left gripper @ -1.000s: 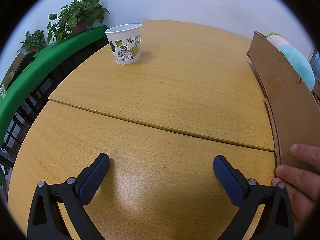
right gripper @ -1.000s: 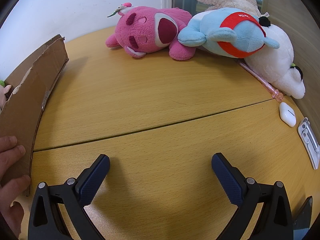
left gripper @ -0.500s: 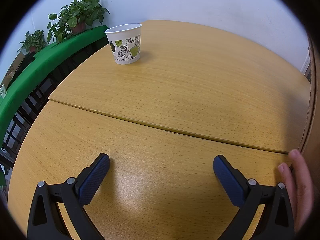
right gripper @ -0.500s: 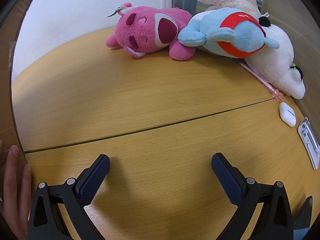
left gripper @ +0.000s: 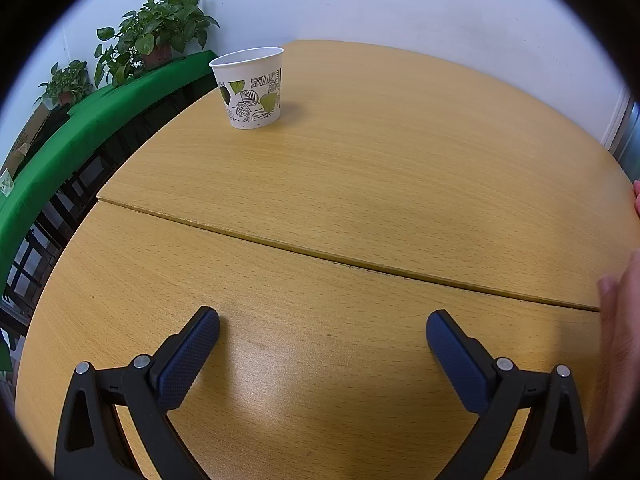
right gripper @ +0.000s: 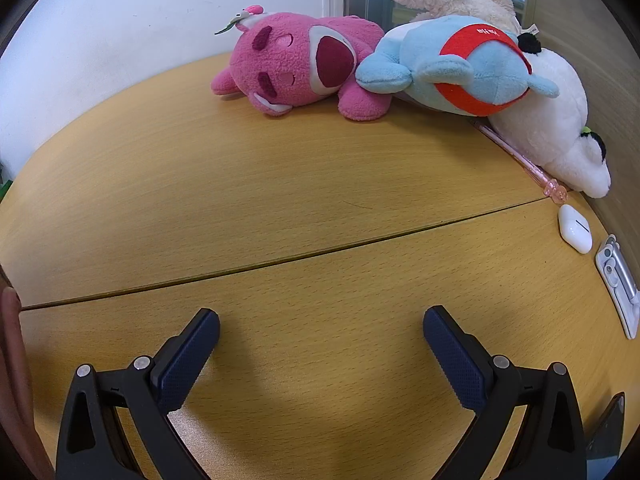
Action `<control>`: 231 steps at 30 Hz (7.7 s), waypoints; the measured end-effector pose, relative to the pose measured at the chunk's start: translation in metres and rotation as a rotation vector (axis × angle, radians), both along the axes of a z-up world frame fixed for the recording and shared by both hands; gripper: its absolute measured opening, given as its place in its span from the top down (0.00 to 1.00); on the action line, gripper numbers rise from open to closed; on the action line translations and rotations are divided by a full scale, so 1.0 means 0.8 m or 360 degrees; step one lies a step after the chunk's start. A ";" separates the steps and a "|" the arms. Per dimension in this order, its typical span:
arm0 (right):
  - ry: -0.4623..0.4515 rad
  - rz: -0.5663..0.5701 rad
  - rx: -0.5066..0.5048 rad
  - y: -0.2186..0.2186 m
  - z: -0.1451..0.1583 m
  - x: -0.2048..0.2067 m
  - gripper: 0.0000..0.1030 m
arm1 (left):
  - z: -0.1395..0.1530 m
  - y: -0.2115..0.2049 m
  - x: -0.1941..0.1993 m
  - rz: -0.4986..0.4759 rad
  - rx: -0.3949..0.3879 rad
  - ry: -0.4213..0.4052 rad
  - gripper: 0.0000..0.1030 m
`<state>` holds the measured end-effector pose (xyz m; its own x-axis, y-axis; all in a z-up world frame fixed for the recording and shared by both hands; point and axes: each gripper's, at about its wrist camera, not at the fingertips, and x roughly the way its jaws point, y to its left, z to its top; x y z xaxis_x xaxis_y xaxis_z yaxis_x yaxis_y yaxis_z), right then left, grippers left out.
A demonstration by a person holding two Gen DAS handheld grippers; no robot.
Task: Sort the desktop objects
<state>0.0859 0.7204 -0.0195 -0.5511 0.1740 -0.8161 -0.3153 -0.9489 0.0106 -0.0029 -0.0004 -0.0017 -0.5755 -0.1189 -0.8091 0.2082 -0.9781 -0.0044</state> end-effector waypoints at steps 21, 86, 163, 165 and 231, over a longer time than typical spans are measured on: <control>0.0000 0.0002 0.0000 -0.001 0.001 0.000 0.00 | 0.000 0.000 0.001 0.0000 0.0001 -0.0001 0.00; 0.0001 0.0006 -0.0003 -0.001 -0.004 -0.003 0.00 | 0.000 0.000 -0.001 0.0001 -0.0008 -0.0003 0.00; 0.0035 0.1893 -0.0573 -0.512 0.055 0.220 0.22 | 0.090 0.222 0.265 -0.0585 0.0543 0.0166 0.35; 0.0043 0.1908 -0.0635 -0.510 0.061 0.212 0.23 | 0.112 0.221 0.267 -0.0580 0.0520 0.0235 0.39; 0.0122 0.1307 -0.0966 -0.556 0.100 -0.353 0.29 | 0.171 0.273 -0.229 -0.1198 0.0404 0.0237 0.51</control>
<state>-0.1968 0.2753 0.0605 -0.3683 -0.7118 -0.5981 0.4517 -0.6993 0.5541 -0.1858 0.2184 0.1353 -0.5319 0.5205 -0.6679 -0.5261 -0.8212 -0.2210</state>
